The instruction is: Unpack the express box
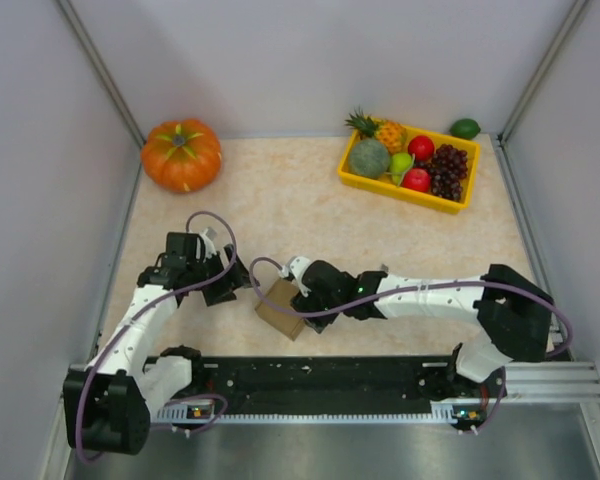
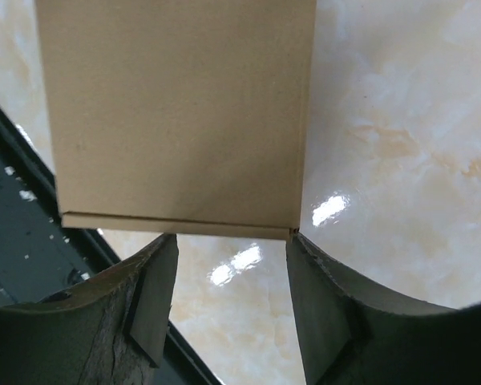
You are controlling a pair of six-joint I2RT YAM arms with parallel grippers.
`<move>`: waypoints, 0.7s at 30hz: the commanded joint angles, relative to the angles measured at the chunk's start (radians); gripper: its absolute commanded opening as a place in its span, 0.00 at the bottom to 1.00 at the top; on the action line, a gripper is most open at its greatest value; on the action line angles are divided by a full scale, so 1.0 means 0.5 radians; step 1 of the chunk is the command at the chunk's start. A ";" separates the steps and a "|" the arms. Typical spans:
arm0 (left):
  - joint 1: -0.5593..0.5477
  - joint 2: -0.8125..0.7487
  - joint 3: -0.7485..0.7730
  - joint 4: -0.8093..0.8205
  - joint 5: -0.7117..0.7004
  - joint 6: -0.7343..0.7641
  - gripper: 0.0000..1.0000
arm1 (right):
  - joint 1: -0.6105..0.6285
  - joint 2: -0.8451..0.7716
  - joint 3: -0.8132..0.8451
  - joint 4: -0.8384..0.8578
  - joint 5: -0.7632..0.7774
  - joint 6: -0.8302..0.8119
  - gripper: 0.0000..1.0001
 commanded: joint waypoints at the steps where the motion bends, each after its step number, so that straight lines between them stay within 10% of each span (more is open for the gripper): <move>1: -0.033 0.061 -0.111 0.253 0.200 -0.109 0.83 | -0.002 0.136 0.051 0.162 0.112 0.030 0.55; 21: -0.095 0.528 -0.022 0.655 0.295 -0.081 0.76 | -0.563 0.259 0.076 0.604 -0.250 0.441 0.58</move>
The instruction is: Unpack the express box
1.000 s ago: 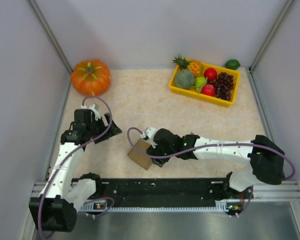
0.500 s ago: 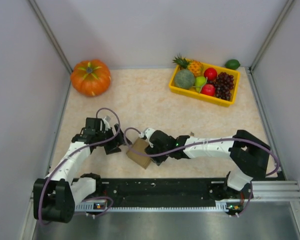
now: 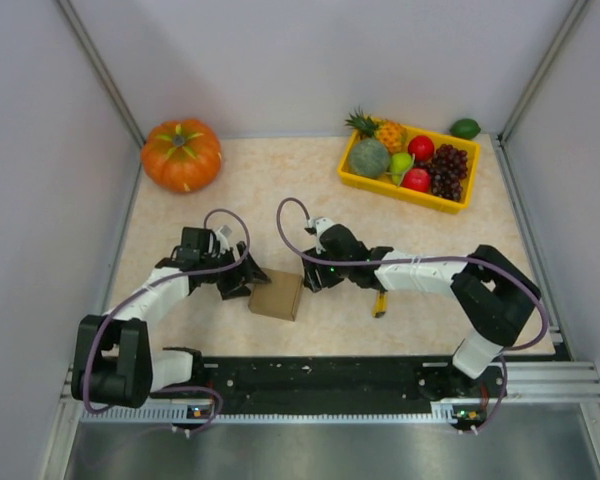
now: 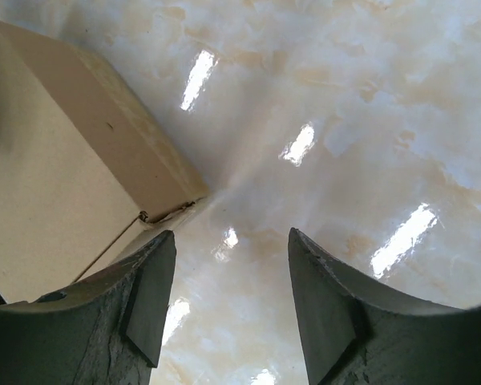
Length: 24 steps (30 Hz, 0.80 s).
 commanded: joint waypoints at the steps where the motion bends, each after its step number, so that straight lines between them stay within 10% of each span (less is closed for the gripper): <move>1: -0.012 0.048 0.099 0.117 0.012 -0.007 0.73 | -0.040 -0.023 0.065 0.063 -0.118 0.114 0.58; 24: -0.316 0.625 0.642 0.283 -0.221 -0.115 0.62 | -0.230 -0.441 -0.006 -0.320 -0.066 0.069 0.64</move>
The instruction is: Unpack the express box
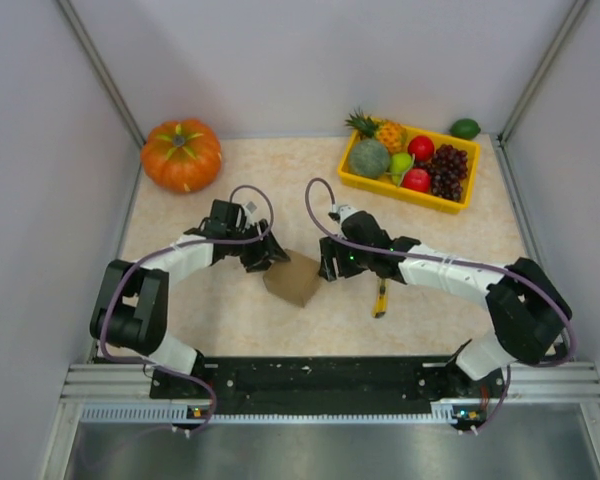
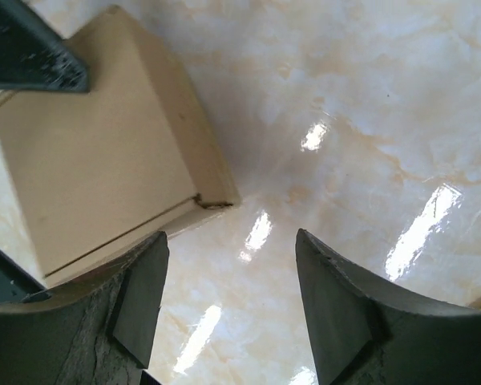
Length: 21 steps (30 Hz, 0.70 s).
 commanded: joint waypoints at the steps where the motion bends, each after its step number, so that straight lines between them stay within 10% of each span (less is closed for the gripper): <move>1: -0.018 -0.024 0.266 -0.065 -0.208 0.135 0.64 | -0.008 -0.231 0.021 -0.024 0.026 -0.082 0.65; 13: -0.021 -0.653 -0.003 -0.569 -0.656 0.207 0.68 | -0.041 -0.225 0.211 -0.144 0.134 -0.175 0.68; 21: -0.048 -1.224 -0.506 -0.049 -0.267 -0.161 0.77 | -0.133 0.152 0.463 -0.178 0.082 0.068 0.60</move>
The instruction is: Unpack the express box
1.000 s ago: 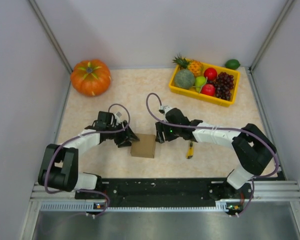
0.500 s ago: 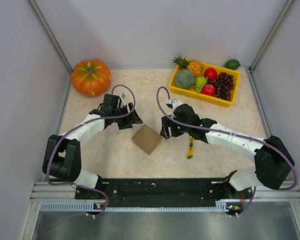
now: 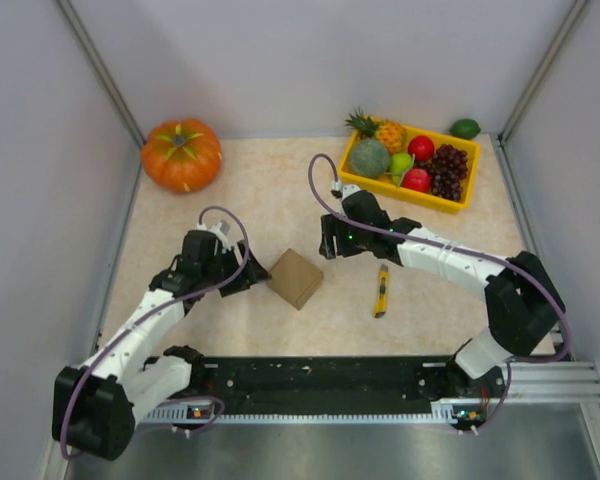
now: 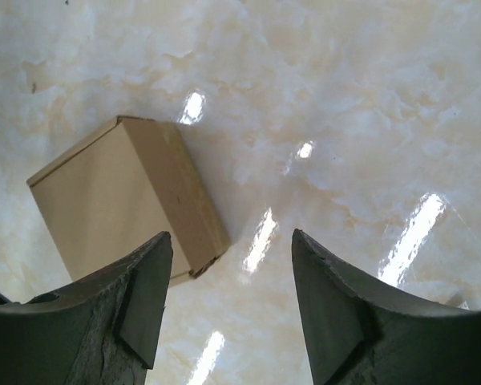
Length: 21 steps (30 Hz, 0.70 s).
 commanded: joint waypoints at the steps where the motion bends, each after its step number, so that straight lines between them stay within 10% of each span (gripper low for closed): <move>1: -0.028 -0.202 -0.236 0.427 0.254 -0.328 0.78 | -0.040 0.213 0.206 -0.028 -0.027 0.114 0.60; 10: -0.105 0.114 -0.297 0.630 0.272 -0.614 0.75 | -0.040 0.517 0.409 -0.117 -0.202 0.188 0.59; 21: -0.120 0.347 -0.390 1.149 0.355 -0.526 0.49 | -0.043 0.502 0.372 -0.178 -0.481 0.136 0.57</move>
